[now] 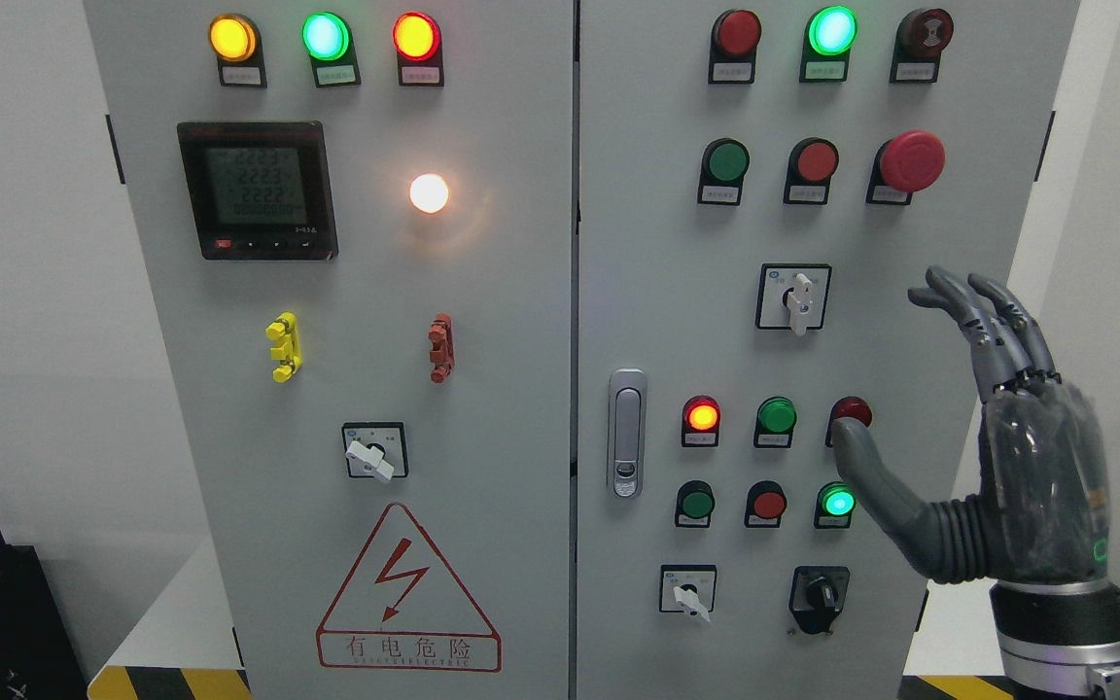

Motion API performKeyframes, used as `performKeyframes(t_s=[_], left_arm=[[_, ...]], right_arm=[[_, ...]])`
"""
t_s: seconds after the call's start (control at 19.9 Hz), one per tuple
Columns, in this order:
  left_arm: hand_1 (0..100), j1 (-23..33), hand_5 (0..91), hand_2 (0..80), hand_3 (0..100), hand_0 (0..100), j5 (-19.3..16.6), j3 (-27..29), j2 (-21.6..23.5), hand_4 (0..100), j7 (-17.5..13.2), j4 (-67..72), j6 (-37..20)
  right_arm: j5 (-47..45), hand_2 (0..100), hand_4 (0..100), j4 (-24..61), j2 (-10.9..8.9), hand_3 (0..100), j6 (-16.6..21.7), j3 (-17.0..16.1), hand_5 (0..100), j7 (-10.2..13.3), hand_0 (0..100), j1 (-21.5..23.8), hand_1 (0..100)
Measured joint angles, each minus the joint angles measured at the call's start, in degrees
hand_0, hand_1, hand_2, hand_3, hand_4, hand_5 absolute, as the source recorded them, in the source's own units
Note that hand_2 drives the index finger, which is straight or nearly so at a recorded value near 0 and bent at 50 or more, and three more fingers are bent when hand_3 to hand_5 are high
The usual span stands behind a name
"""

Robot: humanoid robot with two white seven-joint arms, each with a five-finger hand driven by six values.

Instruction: Rotate and turn off gray switch

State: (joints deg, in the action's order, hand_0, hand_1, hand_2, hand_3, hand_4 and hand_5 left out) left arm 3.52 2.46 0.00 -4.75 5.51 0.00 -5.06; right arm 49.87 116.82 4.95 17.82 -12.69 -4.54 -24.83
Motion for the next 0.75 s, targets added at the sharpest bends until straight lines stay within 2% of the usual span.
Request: performKeyframes(t_s=[0.75], left_arm=[[39, 0.0, 0.0, 0.0, 0, 12, 0.0, 0.0, 0.0, 0, -0.2, 0.0, 0.0]], right_arm=[[-0.1, 14, 0, 0.9, 0.00, 15, 0.1, -1.2, 0, 0.0, 20, 1.3, 30]])
